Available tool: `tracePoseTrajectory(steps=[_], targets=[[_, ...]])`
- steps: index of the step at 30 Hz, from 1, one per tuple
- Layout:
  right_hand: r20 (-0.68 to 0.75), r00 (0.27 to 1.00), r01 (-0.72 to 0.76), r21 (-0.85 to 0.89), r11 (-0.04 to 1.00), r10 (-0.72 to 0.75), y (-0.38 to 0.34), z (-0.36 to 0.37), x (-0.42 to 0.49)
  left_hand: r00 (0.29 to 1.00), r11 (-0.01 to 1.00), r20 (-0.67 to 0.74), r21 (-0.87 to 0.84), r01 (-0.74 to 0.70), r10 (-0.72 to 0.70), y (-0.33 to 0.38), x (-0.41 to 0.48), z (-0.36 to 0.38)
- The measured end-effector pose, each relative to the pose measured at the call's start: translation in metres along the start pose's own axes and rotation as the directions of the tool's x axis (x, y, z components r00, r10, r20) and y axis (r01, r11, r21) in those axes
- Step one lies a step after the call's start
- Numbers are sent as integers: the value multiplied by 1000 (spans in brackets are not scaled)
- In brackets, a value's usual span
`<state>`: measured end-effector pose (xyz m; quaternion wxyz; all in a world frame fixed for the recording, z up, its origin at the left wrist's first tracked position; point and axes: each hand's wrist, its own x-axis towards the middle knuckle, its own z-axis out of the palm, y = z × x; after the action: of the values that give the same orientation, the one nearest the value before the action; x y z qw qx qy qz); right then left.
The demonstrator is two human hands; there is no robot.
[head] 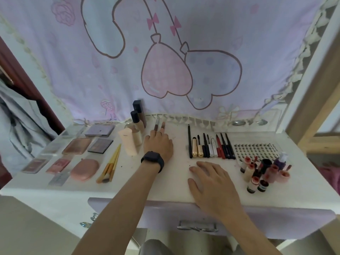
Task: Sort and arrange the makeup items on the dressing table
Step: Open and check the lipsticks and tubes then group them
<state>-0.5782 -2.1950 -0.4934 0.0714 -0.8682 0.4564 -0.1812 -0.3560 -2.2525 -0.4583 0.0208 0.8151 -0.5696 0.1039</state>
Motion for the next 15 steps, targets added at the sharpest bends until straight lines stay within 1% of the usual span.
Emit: tracePoseTrajectory(steps=[2,6,9,13,15], targets=[[-5,1000,-4,4,1000,4,0,0,0,1000,1000,2,5,24,-24,2,2,-4],[5,1000,2,5,1000,-2,0,-2,0,998,999,50,18,35,-35,4,-3,-11],[19,1000,13,-1,1000,-13,0,-3,0,997,998,56,-34,59,-57,3,-14,-17],[27,999,18,-9,1000,-17,1,-4,-1,995,997,63,-28,75,-73,2,-35,-24],[24,1000,12,-6,1000,-12,1,-4,-1,995,993,58,-80,81,-76,-1,-48,-25]])
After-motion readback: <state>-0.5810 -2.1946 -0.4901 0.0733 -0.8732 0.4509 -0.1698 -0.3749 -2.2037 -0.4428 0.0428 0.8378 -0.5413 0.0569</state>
